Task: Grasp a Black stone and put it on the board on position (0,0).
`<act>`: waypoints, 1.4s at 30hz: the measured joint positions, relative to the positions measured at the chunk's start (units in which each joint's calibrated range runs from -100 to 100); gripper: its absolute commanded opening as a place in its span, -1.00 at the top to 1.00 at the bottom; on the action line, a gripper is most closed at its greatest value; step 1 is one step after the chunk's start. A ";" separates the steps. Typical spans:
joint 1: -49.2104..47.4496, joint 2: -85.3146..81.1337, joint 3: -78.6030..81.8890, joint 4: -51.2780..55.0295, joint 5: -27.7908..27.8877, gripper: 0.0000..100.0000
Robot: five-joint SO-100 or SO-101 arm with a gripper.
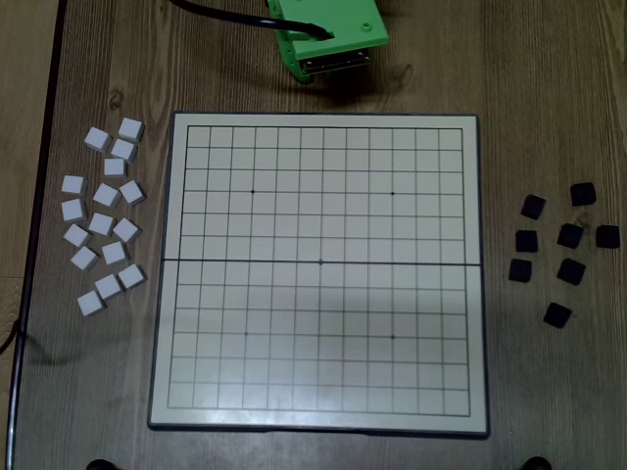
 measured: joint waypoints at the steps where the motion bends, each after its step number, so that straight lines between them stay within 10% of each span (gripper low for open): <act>1: 0.00 0.00 0.00 0.00 0.00 0.82; 42: 5.71 0.00 0.00 0.00 2.59 0.83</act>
